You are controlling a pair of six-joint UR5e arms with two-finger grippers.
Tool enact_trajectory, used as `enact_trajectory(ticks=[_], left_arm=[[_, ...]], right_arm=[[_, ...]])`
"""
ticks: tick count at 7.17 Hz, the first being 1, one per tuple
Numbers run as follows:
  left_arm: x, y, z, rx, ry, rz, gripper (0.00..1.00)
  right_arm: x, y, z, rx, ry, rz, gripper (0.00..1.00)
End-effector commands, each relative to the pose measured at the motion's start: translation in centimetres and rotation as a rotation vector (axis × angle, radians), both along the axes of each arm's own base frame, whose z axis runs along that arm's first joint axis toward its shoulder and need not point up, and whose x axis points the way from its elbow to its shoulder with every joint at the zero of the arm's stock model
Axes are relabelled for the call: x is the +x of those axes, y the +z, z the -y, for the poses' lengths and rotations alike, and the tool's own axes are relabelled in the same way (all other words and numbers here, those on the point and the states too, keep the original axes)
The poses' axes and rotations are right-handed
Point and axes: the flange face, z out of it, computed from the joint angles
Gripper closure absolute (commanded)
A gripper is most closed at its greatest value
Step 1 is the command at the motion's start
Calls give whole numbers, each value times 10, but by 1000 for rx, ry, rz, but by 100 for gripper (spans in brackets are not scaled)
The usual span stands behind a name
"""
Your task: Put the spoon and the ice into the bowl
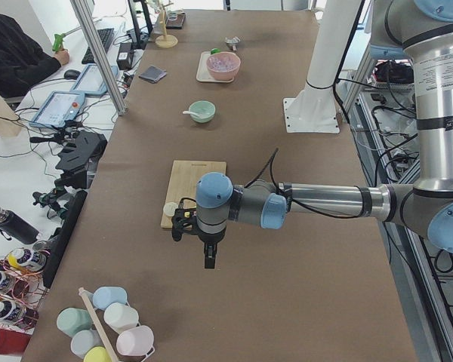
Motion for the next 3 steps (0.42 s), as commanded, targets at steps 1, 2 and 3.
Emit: enact_trajectory(ticks=[1,2,3], left_arm=[[1,0,4,2,1,-1,2],[1,1,4,-1,1,-1,2],[1,1,4,-1,1,-1,2]], right_arm=[[0,-1,1,4,0,0,0],[0,-1,3,7,-1,-1,0],[0,-2,3,8,-1,1,0]])
